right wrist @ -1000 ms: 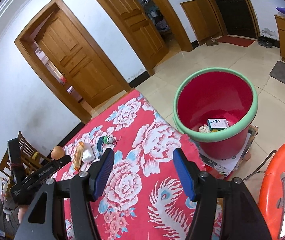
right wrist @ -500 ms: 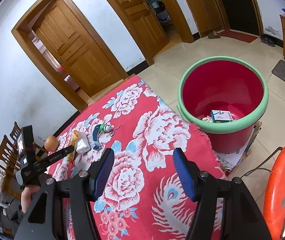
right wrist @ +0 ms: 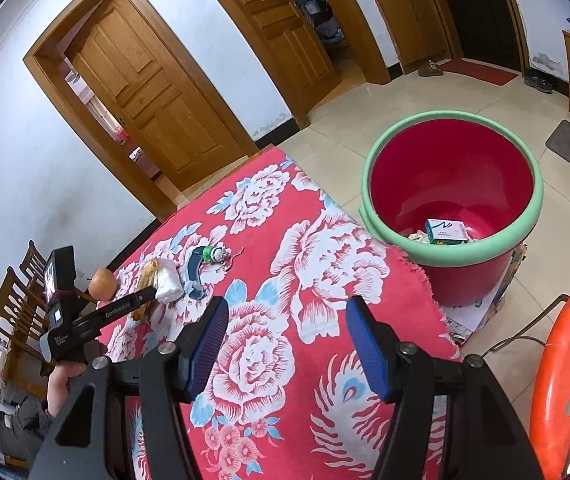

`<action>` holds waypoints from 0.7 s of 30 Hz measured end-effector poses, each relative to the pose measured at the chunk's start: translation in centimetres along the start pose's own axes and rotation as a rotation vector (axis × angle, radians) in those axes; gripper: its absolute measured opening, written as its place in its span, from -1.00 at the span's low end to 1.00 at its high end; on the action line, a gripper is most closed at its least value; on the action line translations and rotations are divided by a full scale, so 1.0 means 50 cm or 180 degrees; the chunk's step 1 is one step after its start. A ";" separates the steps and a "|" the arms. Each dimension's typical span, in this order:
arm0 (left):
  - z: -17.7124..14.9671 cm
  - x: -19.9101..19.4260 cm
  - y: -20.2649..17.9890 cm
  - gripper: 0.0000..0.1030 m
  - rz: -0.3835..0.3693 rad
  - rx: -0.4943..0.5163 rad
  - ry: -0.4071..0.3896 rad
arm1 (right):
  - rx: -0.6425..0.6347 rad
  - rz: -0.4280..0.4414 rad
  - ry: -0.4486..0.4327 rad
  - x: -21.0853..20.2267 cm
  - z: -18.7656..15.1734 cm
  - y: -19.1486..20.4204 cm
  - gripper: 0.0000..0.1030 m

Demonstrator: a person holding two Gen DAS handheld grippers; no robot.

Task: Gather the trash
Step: 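Grasp the yellow bread bag with the left tool and lift it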

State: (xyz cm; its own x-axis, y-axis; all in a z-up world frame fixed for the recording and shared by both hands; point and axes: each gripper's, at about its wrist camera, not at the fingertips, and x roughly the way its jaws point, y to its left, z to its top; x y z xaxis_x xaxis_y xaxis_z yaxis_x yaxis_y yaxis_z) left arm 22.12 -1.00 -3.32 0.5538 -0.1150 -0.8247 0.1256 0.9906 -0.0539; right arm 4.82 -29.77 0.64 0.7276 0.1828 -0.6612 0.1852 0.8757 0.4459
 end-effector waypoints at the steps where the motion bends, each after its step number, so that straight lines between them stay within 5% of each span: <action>1: -0.003 -0.008 0.005 0.08 -0.0010 -0.0051 -0.0005 | 0.0005 0.0010 -0.0005 -0.002 0.000 0.000 0.25; 9: -0.038 -0.086 0.050 0.08 -0.0012 -0.0484 -0.0198 | -0.0088 0.0067 0.0001 -0.008 0.001 0.025 0.25; 21: -0.062 -0.083 0.133 0.08 0.0164 -0.0828 -0.0330 | -0.0545 0.0132 0.0091 0.050 0.016 0.138 0.25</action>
State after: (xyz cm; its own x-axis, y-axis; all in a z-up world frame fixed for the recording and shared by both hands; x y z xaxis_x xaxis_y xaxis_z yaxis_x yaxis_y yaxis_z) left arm 18.07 6.29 -2.00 0.6368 -0.0576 -0.7688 -0.1130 0.9795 -0.1670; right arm 8.45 -23.63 2.53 0.7128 0.2307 -0.6624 0.0386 0.9300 0.3654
